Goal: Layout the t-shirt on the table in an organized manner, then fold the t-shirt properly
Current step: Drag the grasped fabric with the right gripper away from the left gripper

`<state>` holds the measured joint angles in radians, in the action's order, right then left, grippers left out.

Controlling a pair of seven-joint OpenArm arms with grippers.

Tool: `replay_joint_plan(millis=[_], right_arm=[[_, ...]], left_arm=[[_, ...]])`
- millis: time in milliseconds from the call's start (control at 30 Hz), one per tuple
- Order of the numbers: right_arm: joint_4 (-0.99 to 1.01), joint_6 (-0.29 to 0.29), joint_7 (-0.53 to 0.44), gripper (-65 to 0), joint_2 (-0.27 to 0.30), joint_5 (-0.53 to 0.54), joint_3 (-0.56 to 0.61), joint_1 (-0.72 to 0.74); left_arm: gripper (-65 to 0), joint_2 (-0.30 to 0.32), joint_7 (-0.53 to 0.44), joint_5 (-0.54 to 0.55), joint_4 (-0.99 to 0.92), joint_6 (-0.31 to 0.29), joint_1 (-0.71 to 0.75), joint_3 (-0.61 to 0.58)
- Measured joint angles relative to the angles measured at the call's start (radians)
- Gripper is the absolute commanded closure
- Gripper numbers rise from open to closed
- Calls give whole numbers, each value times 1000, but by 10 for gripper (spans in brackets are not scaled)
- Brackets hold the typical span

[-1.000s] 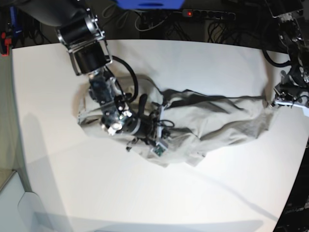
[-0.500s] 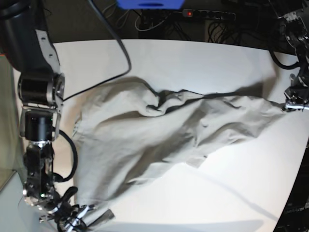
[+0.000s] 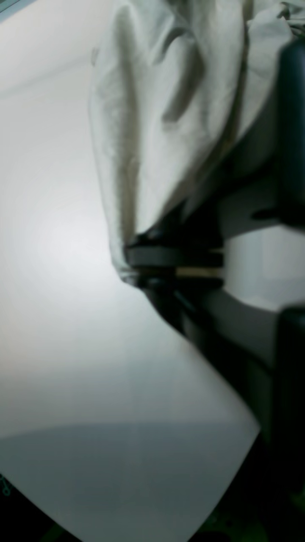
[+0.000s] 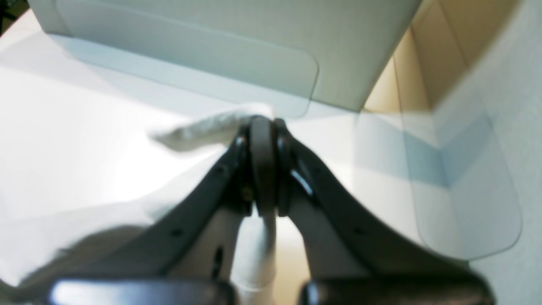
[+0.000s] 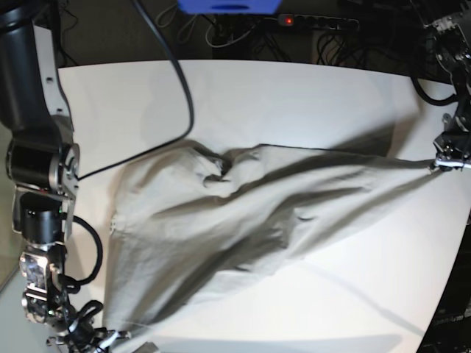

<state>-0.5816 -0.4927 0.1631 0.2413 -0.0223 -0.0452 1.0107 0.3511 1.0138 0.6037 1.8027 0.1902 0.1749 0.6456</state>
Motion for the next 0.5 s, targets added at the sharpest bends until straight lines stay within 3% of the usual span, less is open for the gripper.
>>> replay_joint_plan(millis=[133, 267, 500], right_arm=[[0, 0, 5, -204, -5, 0, 0, -1], [-10, 0, 76, -359, -21, 3, 2, -21], [-324, -1, 179, -352, -21, -1, -5, -275]], left_arm=[[-6, 0, 0, 0, 0, 0, 0, 0], [-6, 0, 0, 0, 0, 0, 0, 0], [-6, 0, 0, 1, 0, 0, 3, 0]])
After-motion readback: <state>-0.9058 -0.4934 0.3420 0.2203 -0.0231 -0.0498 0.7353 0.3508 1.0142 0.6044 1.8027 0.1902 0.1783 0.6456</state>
